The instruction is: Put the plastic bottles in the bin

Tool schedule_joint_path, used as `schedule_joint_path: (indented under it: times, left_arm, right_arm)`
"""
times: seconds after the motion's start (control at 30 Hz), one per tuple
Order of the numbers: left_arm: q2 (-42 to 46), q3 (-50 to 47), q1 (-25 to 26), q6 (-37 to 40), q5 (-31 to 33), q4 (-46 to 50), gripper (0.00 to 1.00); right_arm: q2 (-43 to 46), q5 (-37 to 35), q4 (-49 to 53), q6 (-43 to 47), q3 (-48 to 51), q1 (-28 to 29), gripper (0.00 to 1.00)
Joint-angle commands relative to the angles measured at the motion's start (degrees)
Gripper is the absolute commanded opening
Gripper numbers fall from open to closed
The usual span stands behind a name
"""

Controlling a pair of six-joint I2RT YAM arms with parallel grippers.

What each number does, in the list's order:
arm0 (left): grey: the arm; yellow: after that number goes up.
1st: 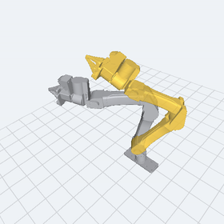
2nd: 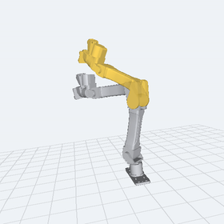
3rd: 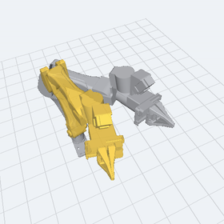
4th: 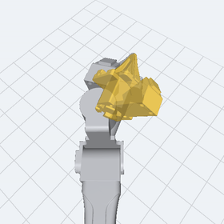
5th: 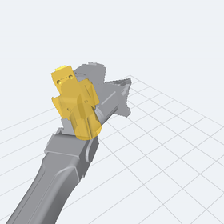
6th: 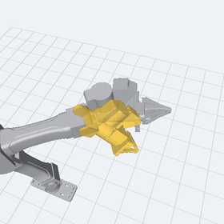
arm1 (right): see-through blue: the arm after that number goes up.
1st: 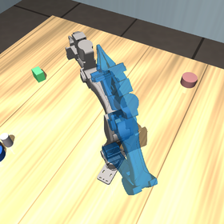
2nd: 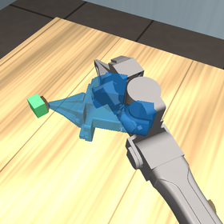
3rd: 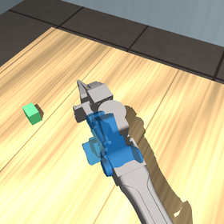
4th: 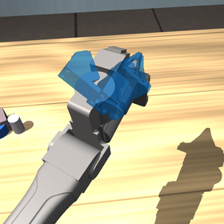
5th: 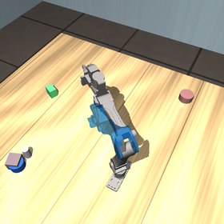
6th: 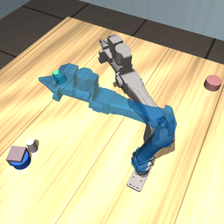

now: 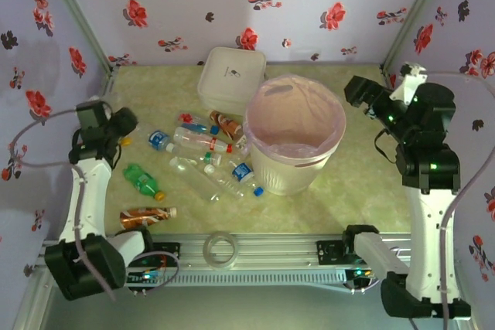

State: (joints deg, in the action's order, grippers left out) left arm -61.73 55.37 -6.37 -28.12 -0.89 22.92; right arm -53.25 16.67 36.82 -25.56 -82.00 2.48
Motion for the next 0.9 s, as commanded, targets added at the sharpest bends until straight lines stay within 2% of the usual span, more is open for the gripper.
schedule_joint_path:
  times: [0.0, 0.2, 0.33, 0.57, 0.87]
  left_arm:
    - [0.21, 6.53, 9.01, 1.98, -2.37, 3.04, 0.56]
    - [-3.30, 13.45, 22.79, 1.27, -11.88, -3.89, 0.55]
    - [-4.17, 15.02, 29.97, 2.79, -14.17, -8.55, 0.55]
    - [-3.97, 13.00, 36.07, 1.28, -17.18, -17.10, 0.54]
    - [-4.69, 12.30, 37.31, 1.22, -18.93, -19.24, 0.53]
  right_arm:
    - [-3.16, 6.23, -6.14, -3.21, -3.70, 7.06, 0.92]
    - [-14.40, -0.22, -4.45, 0.82, -13.67, 27.02, 0.91]
    - [-22.82, 0.80, -4.06, 1.49, -19.55, 34.52, 0.91]
    - [-32.73, 6.17, -9.66, -3.84, -23.55, 36.10, 0.93]
    - [-40.22, 12.75, -16.24, -9.11, -25.83, 36.37, 0.95]
